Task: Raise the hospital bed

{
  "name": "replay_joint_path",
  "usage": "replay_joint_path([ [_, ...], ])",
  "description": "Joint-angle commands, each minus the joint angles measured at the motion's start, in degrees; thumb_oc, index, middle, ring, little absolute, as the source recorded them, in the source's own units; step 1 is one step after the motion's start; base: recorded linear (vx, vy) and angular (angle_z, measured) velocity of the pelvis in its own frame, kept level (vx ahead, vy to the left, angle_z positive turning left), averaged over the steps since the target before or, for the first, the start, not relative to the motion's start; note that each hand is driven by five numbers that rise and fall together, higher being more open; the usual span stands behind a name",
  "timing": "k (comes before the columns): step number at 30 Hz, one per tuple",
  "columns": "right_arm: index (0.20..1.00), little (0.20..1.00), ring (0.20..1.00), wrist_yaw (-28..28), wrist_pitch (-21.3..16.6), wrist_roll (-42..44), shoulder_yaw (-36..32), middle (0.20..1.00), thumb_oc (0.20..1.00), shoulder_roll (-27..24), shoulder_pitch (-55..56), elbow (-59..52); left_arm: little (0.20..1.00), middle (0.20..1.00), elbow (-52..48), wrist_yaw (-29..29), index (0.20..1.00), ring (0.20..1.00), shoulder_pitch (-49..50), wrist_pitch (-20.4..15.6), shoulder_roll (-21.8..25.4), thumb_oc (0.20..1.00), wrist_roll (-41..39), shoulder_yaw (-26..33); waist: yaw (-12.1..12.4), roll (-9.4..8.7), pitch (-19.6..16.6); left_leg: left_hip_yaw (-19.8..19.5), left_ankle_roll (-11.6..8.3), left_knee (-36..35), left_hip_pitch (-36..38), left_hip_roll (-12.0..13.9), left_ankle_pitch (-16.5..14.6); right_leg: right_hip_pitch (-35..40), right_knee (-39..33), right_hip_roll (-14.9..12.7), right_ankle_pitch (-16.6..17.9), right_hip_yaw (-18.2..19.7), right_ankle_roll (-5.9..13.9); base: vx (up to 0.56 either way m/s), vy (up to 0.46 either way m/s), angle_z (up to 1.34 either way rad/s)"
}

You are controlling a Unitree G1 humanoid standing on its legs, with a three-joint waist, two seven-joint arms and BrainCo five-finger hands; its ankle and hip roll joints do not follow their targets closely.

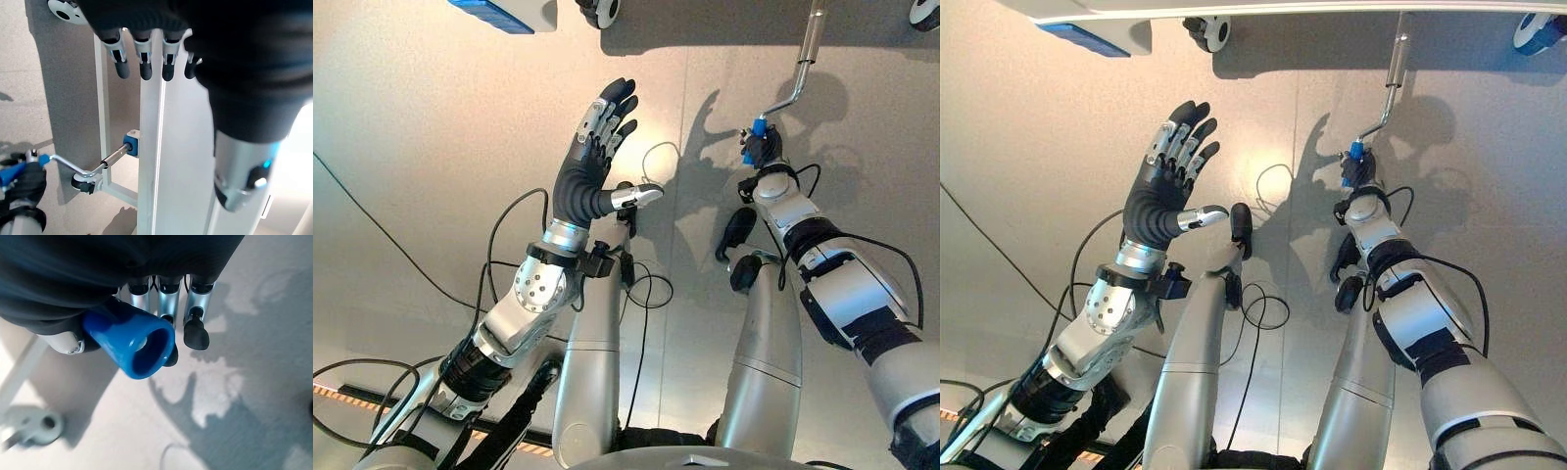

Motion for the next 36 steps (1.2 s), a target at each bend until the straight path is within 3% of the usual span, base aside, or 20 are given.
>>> replay_joint_path([
  [1,0.200,0.200,0.200,5.25,-4.26,-5.99,8.60,0.200,0.200,13.93,1.71,-6.82,1.000,1.000,-5.89,0.45,1.000,1.000,3.24,-2.39,-0.33,1.000,0.93,2.49,-0.51,3.21,-0.94,-1.88,1.72,0.72,-0.32,-0.66,-4.07,1.52,-5.18,-0.05,5.23,3.52,6.45,0.00,0.000,0.00],
  [7,0.200,0.200,0.200,7.06,-5.76,-5.99,11.60,0.200,0.200,13.92,3.75,-18.58,1.000,1.000,-6.22,0.62,1.000,1.000,4.32,-2.74,0.95,1.000,1.32,2.69,-1.13,2.29,-0.94,-1.78,1.80,0.56,0.17,-0.52,-4.01,2.18,-6.02,-0.02,5.56,3.52,6.53,0.00,0.003,-0.03],
  [15,0.200,0.200,0.200,9.17,-10.07,2.56,12.28,0.200,0.200,9.89,6.18,-35.28,1.000,1.000,-6.78,0.23,1.000,1.000,5.47,-3.22,2.83,1.000,1.16,3.11,-1.73,1.50,-0.94,-1.45,1.58,0.64,0.93,-0.15,-3.79,2.93,-6.44,0.04,5.77,3.61,6.57,0.00,0.001,-0.01],
  [18,0.200,0.200,0.200,9.03,-13.85,8.09,9.63,0.200,0.200,3.46,9.26,-47.11,1.000,1.000,-7.38,0.35,1.000,1.000,6.42,-3.48,4.15,1.000,1.64,3.55,-2.51,0.64,-0.94,-1.29,1.61,0.41,1.17,0.01,-3.70,3.34,-7.04,0.22,6.27,3.65,6.81,0.00,0.000,0.00],
  [24,0.200,0.200,0.200,7.87,-17.88,12.12,3.87,0.200,0.200,-4.31,15.27,-59.40,1.000,1.000,-8.00,0.83,1.000,1.000,7.24,-3.76,5.54,1.000,3.22,3.47,-3.66,-0.33,-0.94,-0.88,1.86,0.21,1.93,0.25,-3.83,4.20,-8.08,0.47,6.82,3.83,7.14,0.00,0.000,0.00],
  [36,0.200,0.200,0.200,5.33,-23.79,19.21,-10.62,0.200,0.200,-8.87,27.69,-70.00,1.000,1.000,-10.27,-0.02,1.000,1.000,10.00,-4.80,8.07,1.000,2.49,6.45,-5.86,-1.99,-0.94,-0.11,2.24,-0.55,4.29,0.40,-4.11,6.65,-10.74,0.83,8.24,4.17,7.82,0.00,0.002,-0.02],
])
